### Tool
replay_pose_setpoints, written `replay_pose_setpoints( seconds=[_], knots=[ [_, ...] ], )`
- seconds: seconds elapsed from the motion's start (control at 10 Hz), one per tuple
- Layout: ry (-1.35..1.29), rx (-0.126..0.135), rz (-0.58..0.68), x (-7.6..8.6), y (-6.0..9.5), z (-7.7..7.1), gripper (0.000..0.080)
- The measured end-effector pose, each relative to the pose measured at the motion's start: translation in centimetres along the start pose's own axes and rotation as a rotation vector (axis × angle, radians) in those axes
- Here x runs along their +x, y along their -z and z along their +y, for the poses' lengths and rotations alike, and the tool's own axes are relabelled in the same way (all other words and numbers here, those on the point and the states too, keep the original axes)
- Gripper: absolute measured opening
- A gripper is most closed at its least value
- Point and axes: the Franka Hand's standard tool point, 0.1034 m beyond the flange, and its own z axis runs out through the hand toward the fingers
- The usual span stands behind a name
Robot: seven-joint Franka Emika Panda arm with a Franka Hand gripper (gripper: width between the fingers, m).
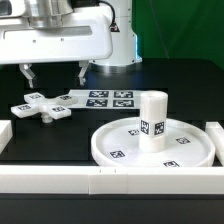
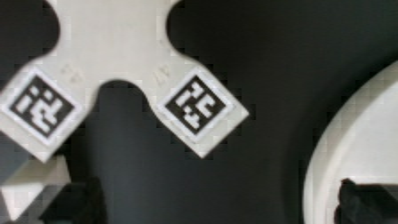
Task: Assemble round table
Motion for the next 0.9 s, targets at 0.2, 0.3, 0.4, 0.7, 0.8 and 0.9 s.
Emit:
replay_pose_setpoints(
  seconds=[0.2, 0.3, 0.4, 0.7, 0.8, 0.9],
  knots=[
    [-0.008, -0.004, -0.001, -0.4, -0.3, 0.5, 0.0649],
    [-0.007, -0.004, -0.002, -0.4, -0.3, 0.4, 0.0649],
    [-0.007, -0.004, -0.002, -0.4, -0.3, 0.4, 0.0649],
    [0.007, -0.009, -0.016, -1.0, -1.2, 1.9, 0.0649],
    [0.014, -0.013, -0.022, -1.5, -1.6, 2.9, 0.0649],
    [0.021, -0.012, -0.019, -2.2, -2.0, 3.4, 0.0649]
  ],
)
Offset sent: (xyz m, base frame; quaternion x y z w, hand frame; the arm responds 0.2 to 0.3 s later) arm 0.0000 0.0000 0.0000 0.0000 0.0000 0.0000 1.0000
